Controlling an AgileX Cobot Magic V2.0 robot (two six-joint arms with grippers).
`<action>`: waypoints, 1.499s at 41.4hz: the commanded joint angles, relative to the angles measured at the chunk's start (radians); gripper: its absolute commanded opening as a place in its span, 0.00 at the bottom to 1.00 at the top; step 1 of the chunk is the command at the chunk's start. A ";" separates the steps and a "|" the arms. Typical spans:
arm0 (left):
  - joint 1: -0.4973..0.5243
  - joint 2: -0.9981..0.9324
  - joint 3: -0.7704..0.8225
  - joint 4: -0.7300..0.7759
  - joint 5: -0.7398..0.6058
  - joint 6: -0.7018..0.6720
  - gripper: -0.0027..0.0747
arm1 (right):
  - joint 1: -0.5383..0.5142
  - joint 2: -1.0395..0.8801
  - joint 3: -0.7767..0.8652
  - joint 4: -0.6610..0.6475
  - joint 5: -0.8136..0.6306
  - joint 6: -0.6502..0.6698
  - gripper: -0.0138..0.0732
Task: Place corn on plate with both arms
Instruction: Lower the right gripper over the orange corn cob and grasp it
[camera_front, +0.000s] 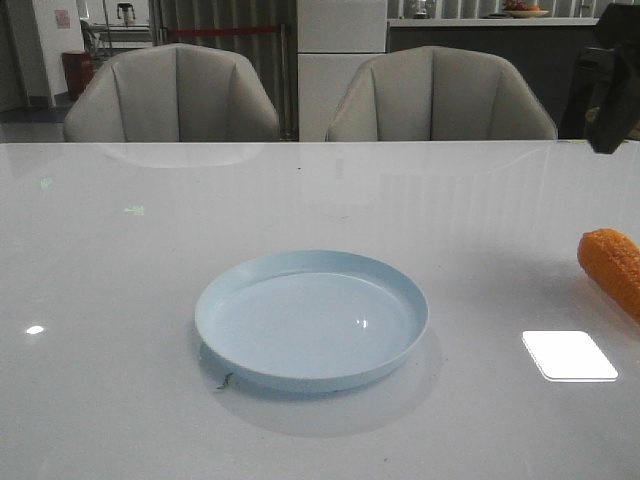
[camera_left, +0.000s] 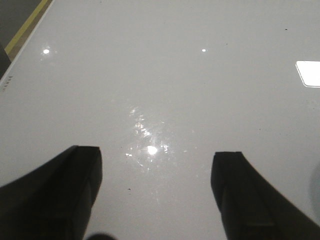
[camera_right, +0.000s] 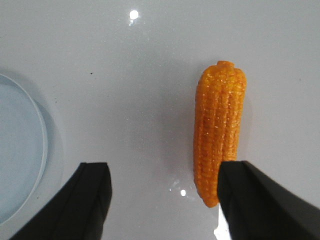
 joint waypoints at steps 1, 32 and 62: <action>0.000 -0.011 -0.030 -0.001 -0.084 -0.007 0.71 | -0.004 0.073 -0.122 -0.015 0.053 0.006 0.79; 0.000 -0.011 -0.030 -0.003 -0.078 -0.007 0.71 | -0.004 0.394 -0.264 -0.212 0.106 0.140 0.79; 0.000 -0.011 -0.030 -0.003 -0.078 -0.007 0.71 | 0.049 0.410 -0.397 -0.189 0.196 0.072 0.21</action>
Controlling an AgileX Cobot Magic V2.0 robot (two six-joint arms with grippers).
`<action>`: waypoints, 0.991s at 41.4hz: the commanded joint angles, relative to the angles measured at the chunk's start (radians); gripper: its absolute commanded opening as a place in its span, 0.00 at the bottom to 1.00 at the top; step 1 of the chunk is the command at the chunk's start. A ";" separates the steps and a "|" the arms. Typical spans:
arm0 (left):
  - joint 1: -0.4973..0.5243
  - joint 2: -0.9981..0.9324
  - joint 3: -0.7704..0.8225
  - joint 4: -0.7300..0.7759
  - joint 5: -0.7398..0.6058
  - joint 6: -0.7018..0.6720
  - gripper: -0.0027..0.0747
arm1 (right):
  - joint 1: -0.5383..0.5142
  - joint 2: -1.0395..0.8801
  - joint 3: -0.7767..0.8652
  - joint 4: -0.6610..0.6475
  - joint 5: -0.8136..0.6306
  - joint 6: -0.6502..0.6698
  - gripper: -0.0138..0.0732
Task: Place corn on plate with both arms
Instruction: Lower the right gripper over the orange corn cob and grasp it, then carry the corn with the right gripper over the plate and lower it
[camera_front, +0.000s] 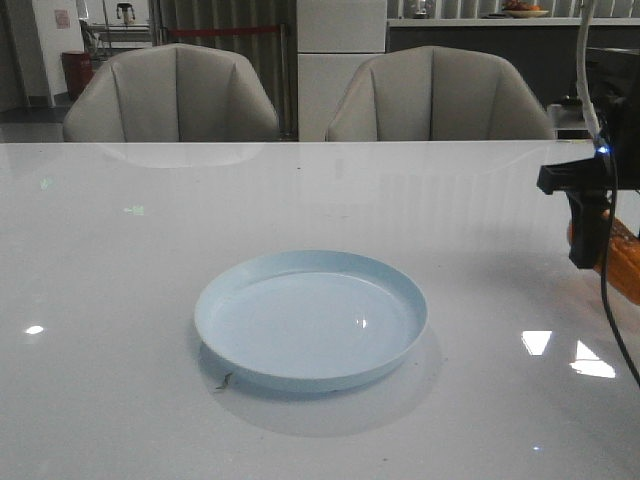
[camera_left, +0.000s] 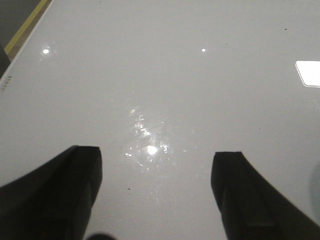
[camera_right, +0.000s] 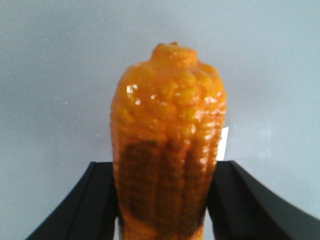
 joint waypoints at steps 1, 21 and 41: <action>0.000 -0.011 -0.030 -0.003 -0.078 -0.007 0.71 | 0.038 -0.057 -0.104 0.019 0.051 -0.031 0.21; 0.000 -0.011 -0.030 -0.007 -0.078 -0.007 0.71 | 0.367 -0.053 -0.334 0.109 0.161 -0.067 0.21; 0.000 -0.011 -0.030 -0.016 -0.078 -0.007 0.71 | 0.510 -0.050 -0.332 0.164 0.086 -0.067 0.62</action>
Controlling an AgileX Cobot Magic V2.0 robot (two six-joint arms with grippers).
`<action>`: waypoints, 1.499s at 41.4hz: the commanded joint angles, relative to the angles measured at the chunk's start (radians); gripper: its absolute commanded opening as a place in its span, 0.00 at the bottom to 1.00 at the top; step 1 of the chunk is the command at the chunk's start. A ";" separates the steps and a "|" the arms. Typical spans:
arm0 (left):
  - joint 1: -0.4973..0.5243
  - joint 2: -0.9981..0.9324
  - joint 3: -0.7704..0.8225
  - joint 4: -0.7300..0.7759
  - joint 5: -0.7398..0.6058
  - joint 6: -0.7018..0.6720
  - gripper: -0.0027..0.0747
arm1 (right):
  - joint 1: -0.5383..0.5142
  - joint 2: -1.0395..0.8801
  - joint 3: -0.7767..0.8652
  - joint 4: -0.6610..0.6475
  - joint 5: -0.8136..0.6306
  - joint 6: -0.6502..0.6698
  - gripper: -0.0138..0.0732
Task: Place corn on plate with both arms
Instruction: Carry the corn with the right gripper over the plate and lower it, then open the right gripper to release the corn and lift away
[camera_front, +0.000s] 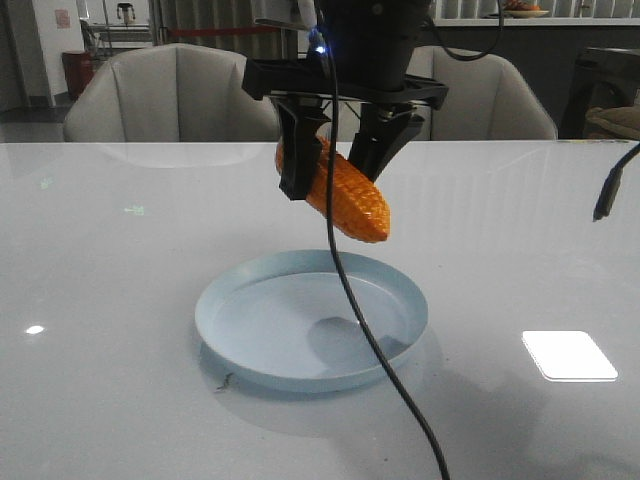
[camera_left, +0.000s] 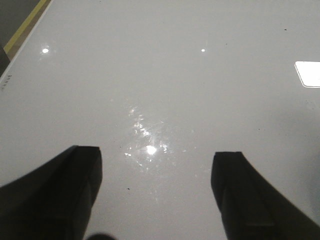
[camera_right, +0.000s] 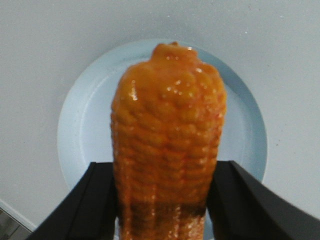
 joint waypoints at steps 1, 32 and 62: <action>0.000 -0.011 -0.030 -0.015 -0.078 -0.007 0.71 | -0.001 -0.057 -0.032 0.014 -0.049 -0.009 0.66; 0.000 -0.011 -0.030 -0.023 -0.078 -0.007 0.71 | -0.024 -0.010 -0.110 0.011 -0.034 -0.012 0.58; 0.000 -0.011 -0.030 -0.023 -0.078 -0.007 0.71 | -0.370 -0.546 -0.050 -0.129 0.108 0.036 0.33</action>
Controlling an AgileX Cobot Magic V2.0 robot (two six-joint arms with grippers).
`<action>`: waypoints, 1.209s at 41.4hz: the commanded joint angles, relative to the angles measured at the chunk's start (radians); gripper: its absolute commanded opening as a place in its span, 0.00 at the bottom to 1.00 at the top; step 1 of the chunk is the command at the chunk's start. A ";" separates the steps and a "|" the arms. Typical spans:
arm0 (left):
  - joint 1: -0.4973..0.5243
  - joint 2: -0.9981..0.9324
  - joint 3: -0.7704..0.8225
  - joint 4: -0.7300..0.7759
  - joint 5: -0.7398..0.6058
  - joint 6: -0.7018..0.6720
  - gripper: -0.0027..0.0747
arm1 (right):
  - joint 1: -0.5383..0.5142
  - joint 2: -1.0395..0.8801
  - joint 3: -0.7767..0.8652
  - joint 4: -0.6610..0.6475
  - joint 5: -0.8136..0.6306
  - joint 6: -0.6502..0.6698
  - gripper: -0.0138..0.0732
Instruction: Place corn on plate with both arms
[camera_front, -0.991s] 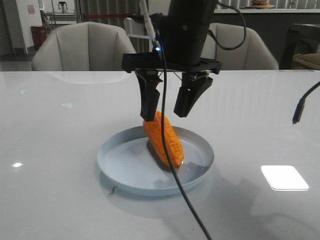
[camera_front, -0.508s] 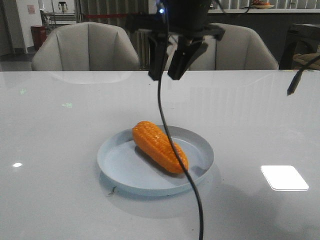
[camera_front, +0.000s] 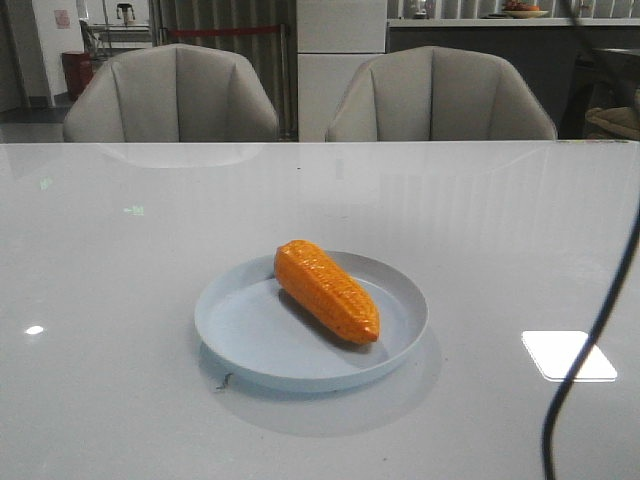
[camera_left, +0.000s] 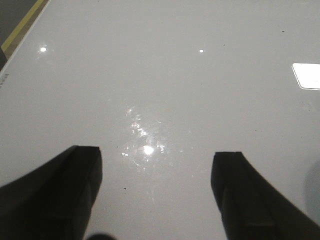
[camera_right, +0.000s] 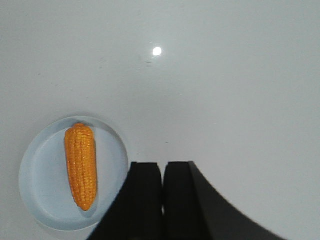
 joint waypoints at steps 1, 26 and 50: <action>0.000 -0.011 -0.030 -0.010 -0.078 -0.007 0.71 | -0.090 -0.133 0.036 -0.038 -0.020 0.002 0.33; 0.000 -0.011 -0.030 -0.010 -0.078 -0.007 0.71 | -0.348 -0.738 0.859 -0.023 -0.217 0.002 0.33; 0.000 -0.011 -0.030 -0.010 -0.078 -0.007 0.71 | -0.138 -0.866 0.938 0.010 -0.252 -0.006 0.22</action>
